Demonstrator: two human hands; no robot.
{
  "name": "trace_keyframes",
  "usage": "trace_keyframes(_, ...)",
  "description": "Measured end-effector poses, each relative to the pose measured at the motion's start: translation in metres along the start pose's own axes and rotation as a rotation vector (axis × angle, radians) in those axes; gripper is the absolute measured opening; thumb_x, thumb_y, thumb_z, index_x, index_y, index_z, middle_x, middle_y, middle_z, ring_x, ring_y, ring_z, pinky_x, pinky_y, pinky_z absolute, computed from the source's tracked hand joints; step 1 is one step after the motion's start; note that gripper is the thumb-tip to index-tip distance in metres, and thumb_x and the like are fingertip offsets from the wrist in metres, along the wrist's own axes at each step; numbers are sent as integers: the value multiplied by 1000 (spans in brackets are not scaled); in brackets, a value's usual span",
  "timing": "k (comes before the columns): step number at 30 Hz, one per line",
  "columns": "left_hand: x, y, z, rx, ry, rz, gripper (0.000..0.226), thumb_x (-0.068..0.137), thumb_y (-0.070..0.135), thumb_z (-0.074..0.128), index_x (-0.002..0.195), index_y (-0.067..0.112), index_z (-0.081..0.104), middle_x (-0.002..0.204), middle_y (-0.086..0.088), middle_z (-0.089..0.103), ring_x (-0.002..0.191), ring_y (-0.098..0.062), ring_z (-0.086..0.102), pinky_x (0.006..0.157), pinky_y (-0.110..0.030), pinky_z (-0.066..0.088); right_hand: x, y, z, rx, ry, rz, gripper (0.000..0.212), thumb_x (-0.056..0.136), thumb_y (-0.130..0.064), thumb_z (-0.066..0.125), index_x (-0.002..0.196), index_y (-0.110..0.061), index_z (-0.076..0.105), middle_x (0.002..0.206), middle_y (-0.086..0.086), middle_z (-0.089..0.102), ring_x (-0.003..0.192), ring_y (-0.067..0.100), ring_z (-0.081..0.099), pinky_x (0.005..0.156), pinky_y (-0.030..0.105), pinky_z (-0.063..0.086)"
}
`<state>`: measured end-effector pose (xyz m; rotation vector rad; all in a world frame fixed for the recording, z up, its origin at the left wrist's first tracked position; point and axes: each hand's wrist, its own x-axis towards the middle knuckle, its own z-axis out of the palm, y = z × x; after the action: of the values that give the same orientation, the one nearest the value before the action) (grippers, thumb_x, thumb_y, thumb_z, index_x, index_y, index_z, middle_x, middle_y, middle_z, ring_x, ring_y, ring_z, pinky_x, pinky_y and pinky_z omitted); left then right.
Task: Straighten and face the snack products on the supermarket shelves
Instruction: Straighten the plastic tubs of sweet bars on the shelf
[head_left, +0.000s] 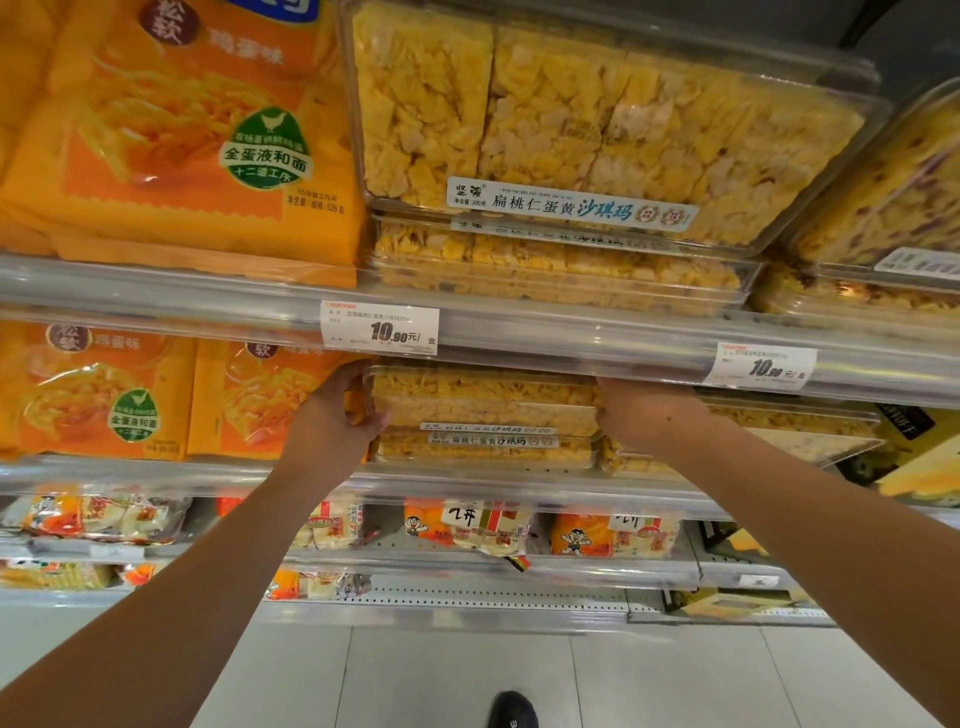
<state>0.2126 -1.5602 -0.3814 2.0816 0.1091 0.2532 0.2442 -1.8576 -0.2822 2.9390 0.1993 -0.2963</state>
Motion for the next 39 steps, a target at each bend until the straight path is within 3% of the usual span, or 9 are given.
trace_keyframes(2, -1, 0, -1, -34, -9, -14, 58, 81, 4, 74, 132, 18, 50, 104, 12, 62, 84, -2, 62, 72, -13, 48, -1, -1, -1, 21, -16, 4, 22, 94, -20, 52, 115, -18, 49, 95, 1, 50, 84, 20, 51, 70, 30, 45)
trace_keyframes(6, -1, -1, -2, -61, -19, -22, 65, 79, 2, 75, 136, 16, 47, 114, 7, 59, 97, -16, 61, 75, -14, 46, -4, -2, -3, 66, -17, 3, 28, 93, -20, 55, 119, -17, 48, 95, 2, 50, 82, 20, 52, 67, 29, 46)
trace_keyframes(16, -10, 3, -3, -141, 0, -44, 65, 78, -2, 75, 133, 15, 46, 118, 2, 59, 114, -18, 56, 92, -42, 52, -11, -1, 0, 99, 44, 15, 32, 90, -23, 59, 120, -17, 48, 89, 0, 52, 77, 19, 56, 63, 29, 50)
trace_keyframes(19, -29, 11, -2, -155, 134, 15, 65, 78, 3, 76, 131, 25, 46, 112, 18, 55, 105, 5, 52, 82, -29, 50, -32, 2, 6, 108, 118, -17, 55, 87, -29, 63, 135, -18, 38, 106, 6, 57, 97, 27, 59, 82, 40, 52)
trace_keyframes(23, -72, 20, 7, -179, 227, 71, 27, 90, 21, 66, 112, 35, 58, 104, 26, 58, 92, 2, 59, 64, -12, 48, -93, 16, 32, 150, 303, -96, 74, 83, -37, 65, 145, -22, 27, 150, 5, 33, 142, 28, 20, 116, 45, 16)
trace_keyframes(28, -99, 47, 59, -268, -203, 10, 21, 93, 8, 60, 83, 25, 68, 74, 0, 69, 62, -17, 61, 58, -20, 48, -188, 55, 84, 502, 296, 163, 60, 88, -35, 65, 142, -25, 40, 151, -6, 36, 142, 16, 23, 115, 34, 23)
trace_keyframes(31, -110, 81, 102, -216, -359, 65, 20, 93, 15, 61, 85, 32, 69, 84, 8, 72, 71, -7, 65, 64, -20, 53, -240, 84, 113, 657, 306, 339, 56, 88, -33, 66, 140, -29, 44, 143, -12, 43, 134, 8, 34, 105, 15, 24)
trace_keyframes(35, -135, 136, 165, -168, -507, 119, 23, 93, 26, 60, 87, 47, 66, 88, 20, 72, 71, -10, 67, 63, -36, 57, -300, 128, 149, 821, 328, 554, 47, 89, -43, 61, 132, -42, 43, 129, -20, 46, 114, 2, 46, 96, 26, 46)
trace_keyframes(39, -168, 188, 226, -93, -638, 230, 18, 93, 24, 62, 85, 38, 70, 76, 7, 71, 59, -1, 60, 56, -20, 50, -349, 185, 163, 1009, 454, 639, 34, 86, -49, 55, 120, -46, 51, 121, -21, 58, 103, 0, 58, 83, 17, 48)
